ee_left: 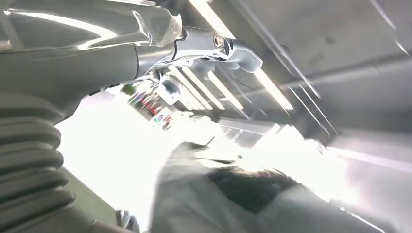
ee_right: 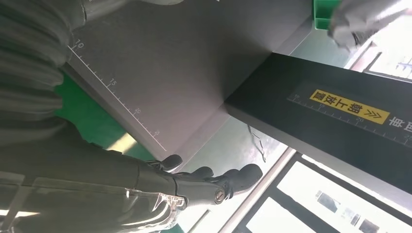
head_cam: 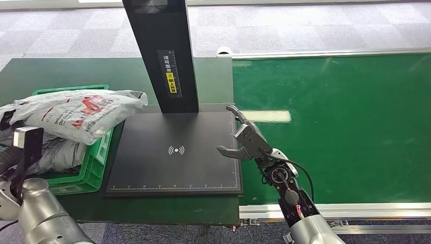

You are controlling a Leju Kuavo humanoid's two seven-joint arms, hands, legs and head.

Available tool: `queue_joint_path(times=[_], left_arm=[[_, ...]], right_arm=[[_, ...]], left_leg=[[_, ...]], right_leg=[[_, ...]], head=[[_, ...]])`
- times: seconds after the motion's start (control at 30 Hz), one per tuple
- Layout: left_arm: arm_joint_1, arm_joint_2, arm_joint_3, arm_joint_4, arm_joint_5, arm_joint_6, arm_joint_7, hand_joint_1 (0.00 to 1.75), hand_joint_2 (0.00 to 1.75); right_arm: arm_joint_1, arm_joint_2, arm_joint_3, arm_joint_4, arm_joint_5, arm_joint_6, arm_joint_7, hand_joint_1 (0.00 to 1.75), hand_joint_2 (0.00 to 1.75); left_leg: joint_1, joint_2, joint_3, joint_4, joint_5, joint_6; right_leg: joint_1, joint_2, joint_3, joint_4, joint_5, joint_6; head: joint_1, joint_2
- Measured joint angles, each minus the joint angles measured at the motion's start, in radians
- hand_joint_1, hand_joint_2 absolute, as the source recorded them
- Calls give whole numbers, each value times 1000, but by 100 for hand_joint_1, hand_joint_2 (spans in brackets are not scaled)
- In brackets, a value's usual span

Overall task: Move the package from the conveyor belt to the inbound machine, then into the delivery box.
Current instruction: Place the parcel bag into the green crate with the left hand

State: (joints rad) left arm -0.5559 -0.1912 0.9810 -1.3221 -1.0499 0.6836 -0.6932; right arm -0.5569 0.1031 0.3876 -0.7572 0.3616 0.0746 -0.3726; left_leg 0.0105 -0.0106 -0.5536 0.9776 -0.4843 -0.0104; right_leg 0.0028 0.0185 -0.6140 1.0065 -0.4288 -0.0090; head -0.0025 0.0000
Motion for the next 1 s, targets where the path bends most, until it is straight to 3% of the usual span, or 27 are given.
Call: queue_joint_path(times=[0.2,0.4,0.5,0.7,0.83,0.97,1.0], left_arm=[[33,-19,-88,-138,301,0,-6,0,0],[62,-41,-183,-232,494,0,-6,0,0],[72,-50,-220,-268,493,0,-7,0,0],[61,-55,-234,-223,252,-1,-7,0,0],[73,-56,-251,-257,373,-1,-7,0,0],[109,-61,-346,-313,549,-1,-8,0,175],[120,-61,-379,-318,581,-1,-8,0,175]], right_arm=[[0,-1,1,0,0,-3,-5,0,175],[0,-1,2,0,0,-9,-8,0,175],[0,-1,2,0,0,-12,-7,0,175],[0,-2,2,0,2,-15,-7,0,175],[2,-2,2,0,1,-15,-8,0,175],[2,-2,2,-1,1,-16,-9,0,175],[3,-2,2,-2,1,-16,-10,0,175]], left_leg=[[0,0,0,0,0,0],[0,0,0,0,0,0],[0,-1,0,0,0,0],[0,0,0,0,0,0],[0,0,0,0,0,0],[0,-1,0,0,0,0],[0,-1,0,0,0,0]], right_leg=[[0,-1,0,0,0,0],[0,-1,0,0,0,0],[0,-1,0,0,0,0],[0,0,0,0,0,0],[0,1,0,0,0,0],[0,-1,0,0,0,0],[0,-1,0,0,0,0]], head=[[0,0],[0,0],[0,0],[0,0],[0,0],[0,0],[0,0]])
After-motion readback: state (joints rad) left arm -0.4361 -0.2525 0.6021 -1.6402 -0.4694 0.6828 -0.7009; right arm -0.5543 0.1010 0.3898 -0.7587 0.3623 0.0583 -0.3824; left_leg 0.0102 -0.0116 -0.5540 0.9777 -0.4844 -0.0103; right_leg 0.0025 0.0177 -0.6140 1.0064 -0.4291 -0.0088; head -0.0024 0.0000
